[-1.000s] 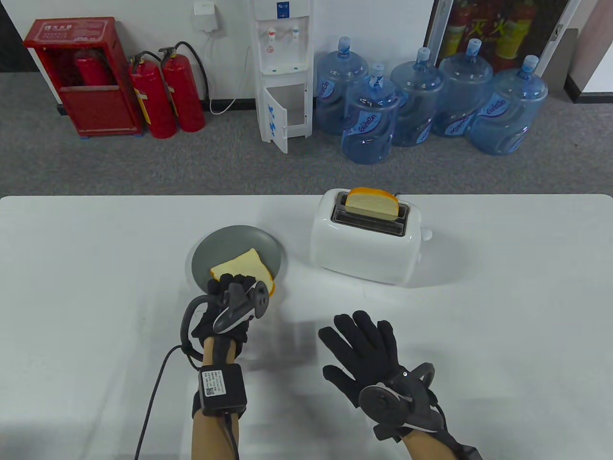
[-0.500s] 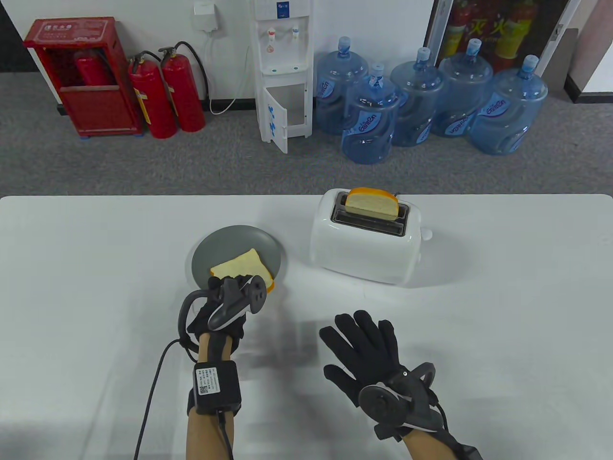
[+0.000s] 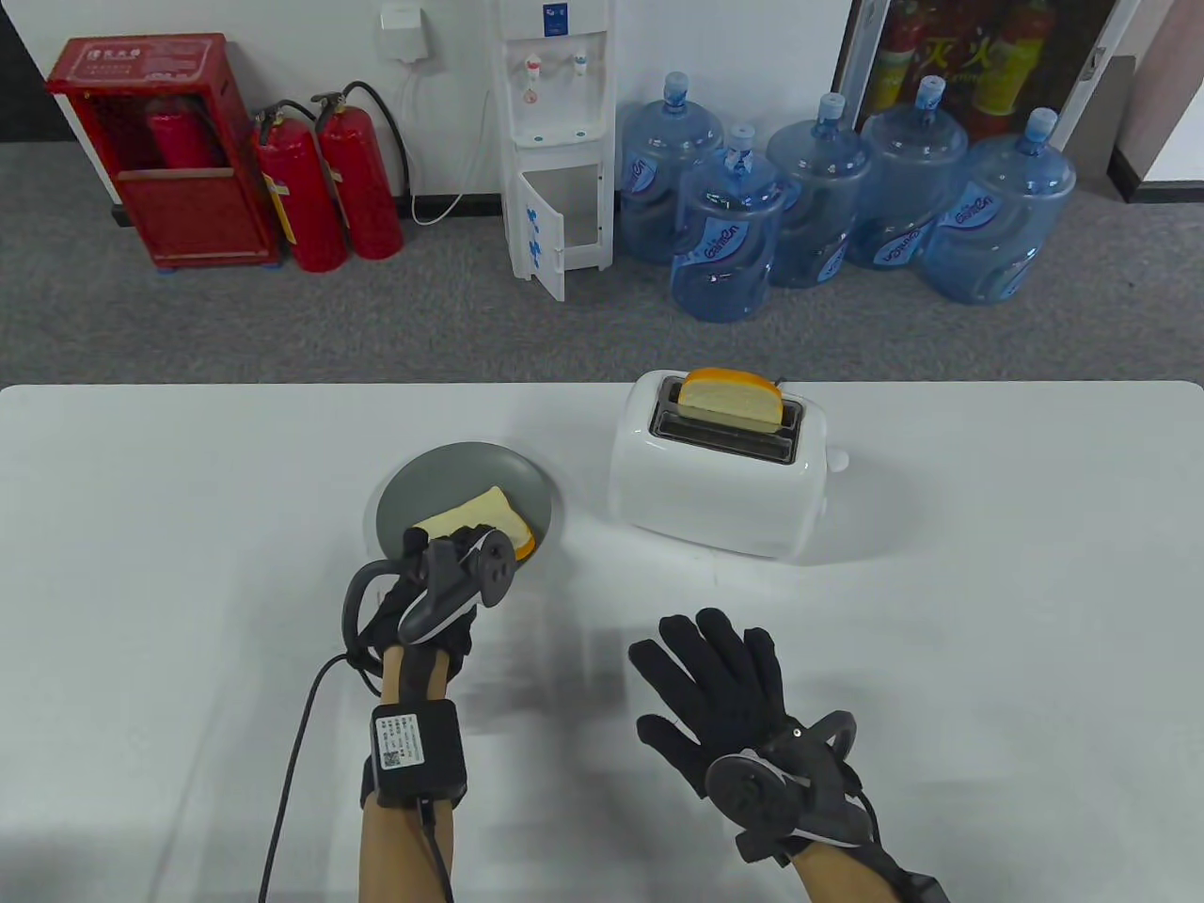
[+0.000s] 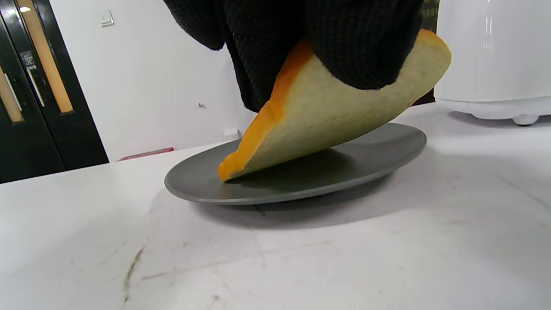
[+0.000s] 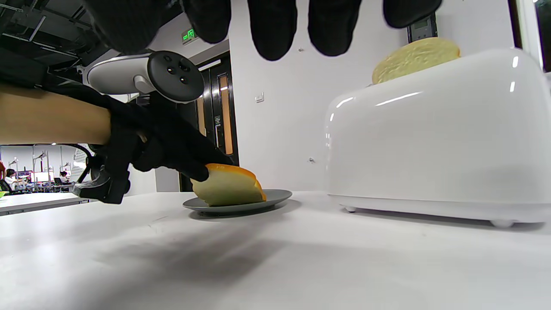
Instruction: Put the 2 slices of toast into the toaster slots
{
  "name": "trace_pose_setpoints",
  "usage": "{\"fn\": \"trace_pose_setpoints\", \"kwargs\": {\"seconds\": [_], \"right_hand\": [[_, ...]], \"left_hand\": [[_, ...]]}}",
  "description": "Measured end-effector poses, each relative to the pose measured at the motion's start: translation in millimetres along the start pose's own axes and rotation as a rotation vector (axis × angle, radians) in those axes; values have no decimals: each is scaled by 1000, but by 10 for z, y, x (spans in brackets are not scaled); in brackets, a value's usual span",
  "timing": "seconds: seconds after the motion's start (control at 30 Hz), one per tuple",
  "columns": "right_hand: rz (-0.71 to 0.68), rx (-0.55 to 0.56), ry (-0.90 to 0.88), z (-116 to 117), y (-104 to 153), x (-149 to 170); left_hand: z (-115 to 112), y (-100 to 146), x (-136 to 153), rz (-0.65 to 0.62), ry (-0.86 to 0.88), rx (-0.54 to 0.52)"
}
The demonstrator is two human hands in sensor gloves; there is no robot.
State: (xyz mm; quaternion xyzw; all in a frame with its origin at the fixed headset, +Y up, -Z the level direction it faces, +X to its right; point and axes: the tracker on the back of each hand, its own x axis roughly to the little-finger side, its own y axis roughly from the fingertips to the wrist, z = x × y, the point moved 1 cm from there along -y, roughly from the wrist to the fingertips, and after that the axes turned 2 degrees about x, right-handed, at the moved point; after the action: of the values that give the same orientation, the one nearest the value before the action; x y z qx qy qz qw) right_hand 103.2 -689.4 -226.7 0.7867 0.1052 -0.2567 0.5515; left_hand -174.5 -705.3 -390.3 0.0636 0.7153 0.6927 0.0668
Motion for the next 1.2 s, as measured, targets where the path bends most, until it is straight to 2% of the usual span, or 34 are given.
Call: {"fn": "trace_pose_setpoints", "kwargs": {"seconds": [0.27, 0.73, 1.2], "right_hand": [[1, -2, 7, 1, 0, 8], [1, -4, 15, -3, 1, 21], [-1, -5, 20, -2, 4, 21]], "left_hand": [[91, -5, 67, 22, 30, -41], [99, -62, 192, 101, 163, -102], [142, -59, 272, 121, 179, -195]]}}
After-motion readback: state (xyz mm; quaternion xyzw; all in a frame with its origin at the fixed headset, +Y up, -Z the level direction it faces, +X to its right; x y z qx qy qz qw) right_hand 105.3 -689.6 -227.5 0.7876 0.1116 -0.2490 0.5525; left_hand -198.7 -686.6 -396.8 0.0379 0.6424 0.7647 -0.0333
